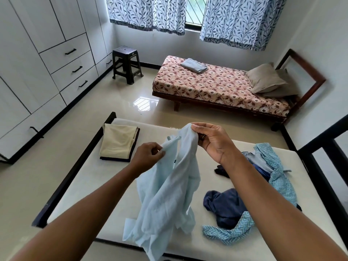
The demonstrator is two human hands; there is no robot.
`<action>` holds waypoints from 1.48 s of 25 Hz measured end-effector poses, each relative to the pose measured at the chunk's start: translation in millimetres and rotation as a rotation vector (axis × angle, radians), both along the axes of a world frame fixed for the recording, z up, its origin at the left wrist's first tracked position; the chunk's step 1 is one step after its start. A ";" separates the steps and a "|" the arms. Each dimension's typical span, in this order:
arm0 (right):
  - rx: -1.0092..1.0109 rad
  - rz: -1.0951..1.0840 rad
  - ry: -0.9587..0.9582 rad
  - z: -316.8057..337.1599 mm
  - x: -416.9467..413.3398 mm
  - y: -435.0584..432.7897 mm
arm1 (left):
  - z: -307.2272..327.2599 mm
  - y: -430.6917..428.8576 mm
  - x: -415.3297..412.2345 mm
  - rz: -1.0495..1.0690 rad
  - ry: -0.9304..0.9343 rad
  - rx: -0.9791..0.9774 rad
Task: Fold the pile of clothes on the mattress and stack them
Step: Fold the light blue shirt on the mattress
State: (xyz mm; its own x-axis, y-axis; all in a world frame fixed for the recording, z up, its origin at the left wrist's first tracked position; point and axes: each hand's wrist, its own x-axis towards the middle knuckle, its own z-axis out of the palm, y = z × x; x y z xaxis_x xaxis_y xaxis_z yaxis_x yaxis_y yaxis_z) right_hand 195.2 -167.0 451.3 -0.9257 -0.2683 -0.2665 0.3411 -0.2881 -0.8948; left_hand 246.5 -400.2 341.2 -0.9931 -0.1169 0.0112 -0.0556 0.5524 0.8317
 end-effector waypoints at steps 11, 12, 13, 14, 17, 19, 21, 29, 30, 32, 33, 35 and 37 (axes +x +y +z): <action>0.057 0.038 -0.001 -7.9 2.9 8.1 | 5.8 0.6 5.6 0.297 -0.020 -0.044; 0.112 0.065 -0.001 -8.0 2.5 9.3 | 15.2 -1.8 0.6 0.339 0.023 -0.022; 0.210 0.089 -0.005 -9.3 2.2 10.4 | 25.3 -5.0 -4.8 0.367 0.070 -0.030; 0.348 0.106 -0.010 -11.5 3.3 10.2 | 36.1 -8.3 -9.7 0.375 0.116 -0.072; 0.725 0.129 -0.010 -25.2 11.8 1.9 | 64.2 -7.3 -15.2 0.271 0.227 -0.343; 0.734 0.120 -0.035 -32.7 18.8 -8.6 | 67.4 -1.6 -13.8 0.189 0.242 -0.459; 0.576 0.106 -0.096 -35.0 24.1 -17.0 | 63.5 4.4 -8.3 0.176 0.242 -0.445; 0.050 -0.069 -0.229 -52.5 36.4 -39.0 | 45.6 3.8 8.2 0.268 -0.206 0.379; 0.038 -0.076 -0.222 -52.7 36.4 -41.5 | 45.4 4.3 8.6 0.284 -0.251 0.438; 0.026 -0.075 -0.207 -54.1 35.6 -45.8 | 45.6 5.5 9.8 0.280 -0.292 0.493; 0.030 -0.073 -0.197 -55.5 34.9 -47.4 | 45.6 5.6 10.5 0.267 -0.295 0.527; 0.078 -0.068 -0.167 -58.8 33.9 -49.5 | 45.8 7.0 14.0 0.221 -0.279 0.603; 0.162 -0.049 -0.119 -61.8 35.2 -51.3 | 47.3 10.0 19.8 0.166 -0.255 0.638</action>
